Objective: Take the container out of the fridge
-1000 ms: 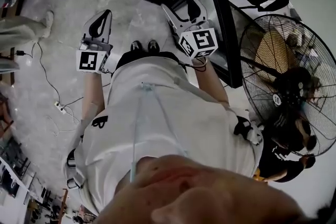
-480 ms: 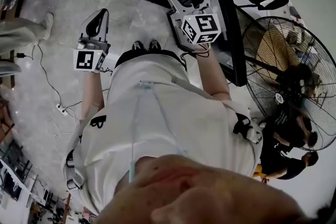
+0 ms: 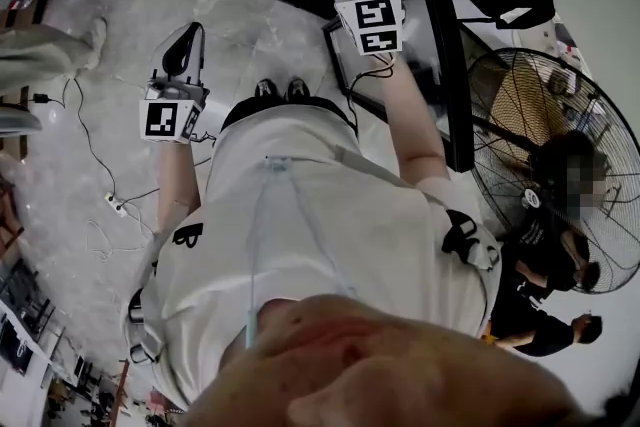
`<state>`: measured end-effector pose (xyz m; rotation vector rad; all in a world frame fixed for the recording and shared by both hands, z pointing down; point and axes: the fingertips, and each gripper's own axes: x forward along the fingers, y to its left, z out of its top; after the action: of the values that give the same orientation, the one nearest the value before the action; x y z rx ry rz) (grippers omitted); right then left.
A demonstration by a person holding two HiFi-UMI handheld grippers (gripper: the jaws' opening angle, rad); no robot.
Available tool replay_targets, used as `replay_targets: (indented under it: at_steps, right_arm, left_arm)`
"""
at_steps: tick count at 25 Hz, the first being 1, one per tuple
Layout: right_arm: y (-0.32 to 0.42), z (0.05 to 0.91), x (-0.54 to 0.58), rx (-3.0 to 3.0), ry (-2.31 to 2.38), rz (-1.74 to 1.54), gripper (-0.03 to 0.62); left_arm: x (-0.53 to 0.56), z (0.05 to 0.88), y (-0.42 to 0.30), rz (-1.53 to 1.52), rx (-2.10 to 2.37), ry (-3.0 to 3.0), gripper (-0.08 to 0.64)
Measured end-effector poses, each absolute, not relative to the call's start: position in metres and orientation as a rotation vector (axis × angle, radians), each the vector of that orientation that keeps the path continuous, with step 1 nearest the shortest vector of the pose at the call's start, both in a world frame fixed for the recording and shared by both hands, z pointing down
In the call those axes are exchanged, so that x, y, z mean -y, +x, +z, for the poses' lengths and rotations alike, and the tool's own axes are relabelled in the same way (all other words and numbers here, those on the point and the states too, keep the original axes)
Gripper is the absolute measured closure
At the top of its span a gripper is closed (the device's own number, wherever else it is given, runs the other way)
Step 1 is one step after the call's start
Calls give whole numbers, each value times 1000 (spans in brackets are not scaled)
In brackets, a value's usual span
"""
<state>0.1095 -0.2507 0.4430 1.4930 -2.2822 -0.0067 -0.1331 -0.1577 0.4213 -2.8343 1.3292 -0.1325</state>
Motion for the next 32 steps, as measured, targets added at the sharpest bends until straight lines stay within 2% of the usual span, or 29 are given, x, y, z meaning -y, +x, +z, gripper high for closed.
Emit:
replay_targets:
  at_steps: [9,16,32]
  right_arm:
    - [96,467,277,2077,1326,-199,256]
    - [98,483,303,1999,1276,-230,256]
    - [105,530,348,1622,1000,-460,256]
  left_arm:
    - [151,424,-156,-126,-1415,-2812,551]
    - [147,424,-170,-125,-1479,-2785,551]
    - [136,434,-189,-247,-1532,-2738,551]
